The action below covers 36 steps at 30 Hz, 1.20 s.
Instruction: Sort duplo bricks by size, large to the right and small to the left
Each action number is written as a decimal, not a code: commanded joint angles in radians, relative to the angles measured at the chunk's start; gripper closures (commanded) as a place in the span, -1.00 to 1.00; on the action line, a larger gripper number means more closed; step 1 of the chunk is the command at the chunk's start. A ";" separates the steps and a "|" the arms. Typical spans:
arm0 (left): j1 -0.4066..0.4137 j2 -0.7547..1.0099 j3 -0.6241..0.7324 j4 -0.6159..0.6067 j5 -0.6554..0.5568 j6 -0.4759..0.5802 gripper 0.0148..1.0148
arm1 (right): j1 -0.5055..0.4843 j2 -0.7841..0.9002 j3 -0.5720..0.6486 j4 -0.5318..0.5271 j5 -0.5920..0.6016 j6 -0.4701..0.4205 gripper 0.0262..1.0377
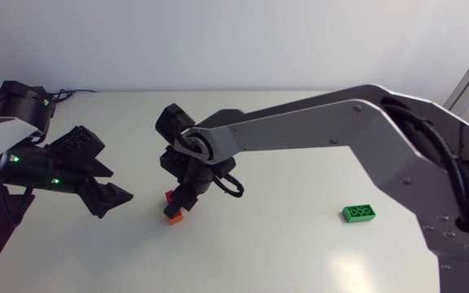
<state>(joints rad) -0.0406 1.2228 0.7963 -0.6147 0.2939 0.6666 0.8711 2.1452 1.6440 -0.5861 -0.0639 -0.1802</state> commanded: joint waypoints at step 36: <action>0.107 -0.022 -0.060 -0.010 0.071 0.100 -0.93 | 0.065 0.104 0.083 -0.070 -0.011 -0.007 0.16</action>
<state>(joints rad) 0.0719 1.2079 0.7578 -0.6216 0.3538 0.7445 0.9352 2.2135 1.7092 -0.6308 -0.0750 -0.1802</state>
